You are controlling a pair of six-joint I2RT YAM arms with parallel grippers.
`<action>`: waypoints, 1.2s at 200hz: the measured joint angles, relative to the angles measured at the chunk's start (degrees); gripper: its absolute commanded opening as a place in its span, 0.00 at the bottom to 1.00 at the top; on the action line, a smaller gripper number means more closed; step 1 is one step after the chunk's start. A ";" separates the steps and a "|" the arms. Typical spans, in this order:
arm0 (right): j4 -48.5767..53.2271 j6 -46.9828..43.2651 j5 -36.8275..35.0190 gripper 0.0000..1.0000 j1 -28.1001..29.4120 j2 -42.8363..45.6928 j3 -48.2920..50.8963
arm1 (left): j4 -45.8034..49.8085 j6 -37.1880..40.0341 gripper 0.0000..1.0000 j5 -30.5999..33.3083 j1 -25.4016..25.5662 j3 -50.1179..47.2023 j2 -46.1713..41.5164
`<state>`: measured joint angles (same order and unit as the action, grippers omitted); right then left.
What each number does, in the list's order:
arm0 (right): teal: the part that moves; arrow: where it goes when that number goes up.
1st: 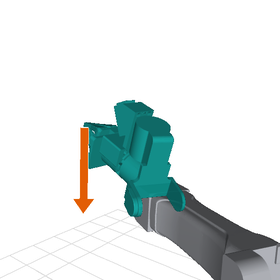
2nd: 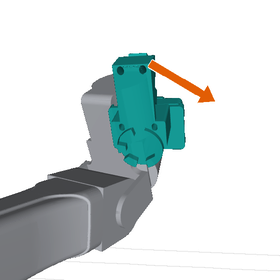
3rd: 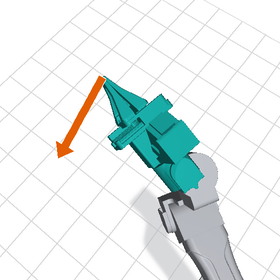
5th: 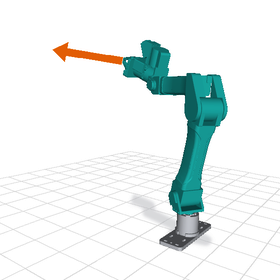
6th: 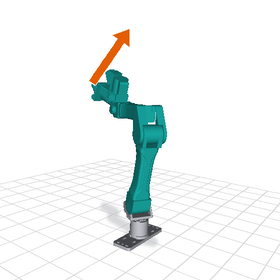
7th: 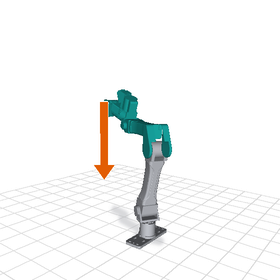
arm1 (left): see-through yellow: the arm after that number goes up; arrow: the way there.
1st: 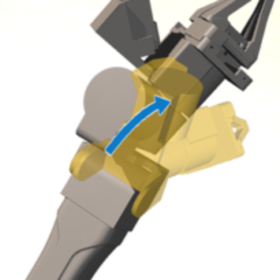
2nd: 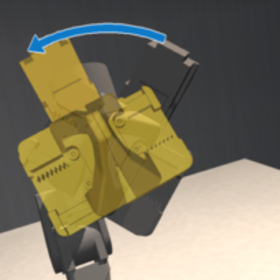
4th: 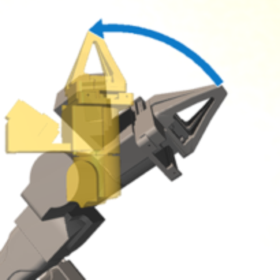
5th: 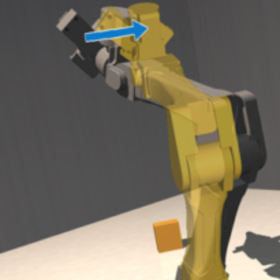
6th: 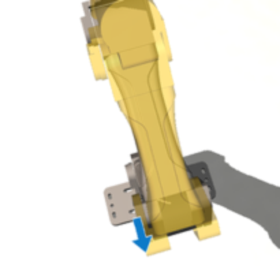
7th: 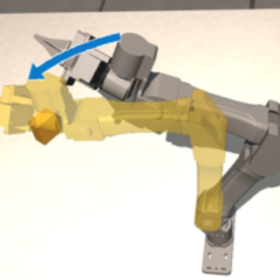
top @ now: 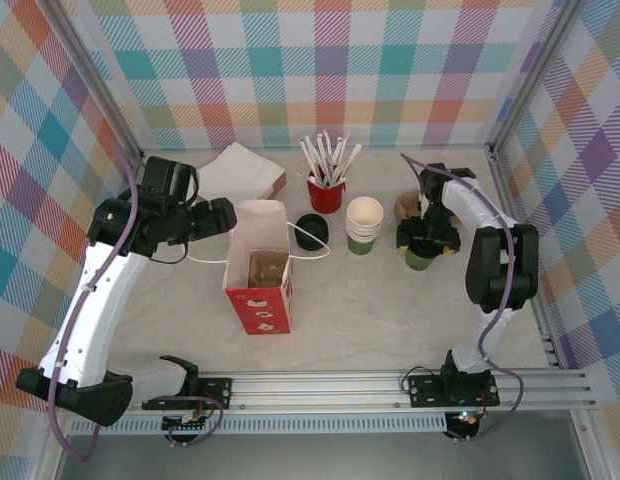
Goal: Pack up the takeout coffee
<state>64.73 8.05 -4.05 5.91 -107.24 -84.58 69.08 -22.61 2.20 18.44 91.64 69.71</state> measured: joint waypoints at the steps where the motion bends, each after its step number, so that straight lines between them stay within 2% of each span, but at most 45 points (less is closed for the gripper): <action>1: 0.02 0.00 0.00 0.98 0.00 -0.02 0.00 | 0.00 0.00 0.84 0.00 0.00 0.00 0.00; 59: 1.01 -0.02 0.00 0.94 0.00 -1.29 -0.87 | 0.00 0.00 0.85 -0.02 0.00 -0.02 -0.11; 102: 1.16 -0.50 0.00 0.83 0.02 -1.81 -1.99 | -0.02 0.74 0.85 -0.17 0.00 -0.11 -0.11; 130: 1.40 -0.83 -0.02 0.80 0.02 -1.81 -2.12 | -0.02 2.95 0.88 -0.76 0.00 -0.04 0.02; 169: 1.79 -1.29 -0.44 0.78 0.02 0.68 -0.55 | 0.20 10.64 0.89 -2.23 -0.04 4.33 3.85; 211: 2.80 -1.29 0.04 0.76 0.02 8.55 4.20 | 1.42 22.75 0.87 -5.35 -0.13 12.22 11.85; 240: 3.48 -1.27 1.09 0.76 0.33 11.82 6.36 | 2.21 31.12 0.87 -5.14 -0.13 16.63 17.46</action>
<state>68.20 6.79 -2.96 6.24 -95.42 -78.22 71.29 8.51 -2.94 18.31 108.27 87.18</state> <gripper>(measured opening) 0.847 0.869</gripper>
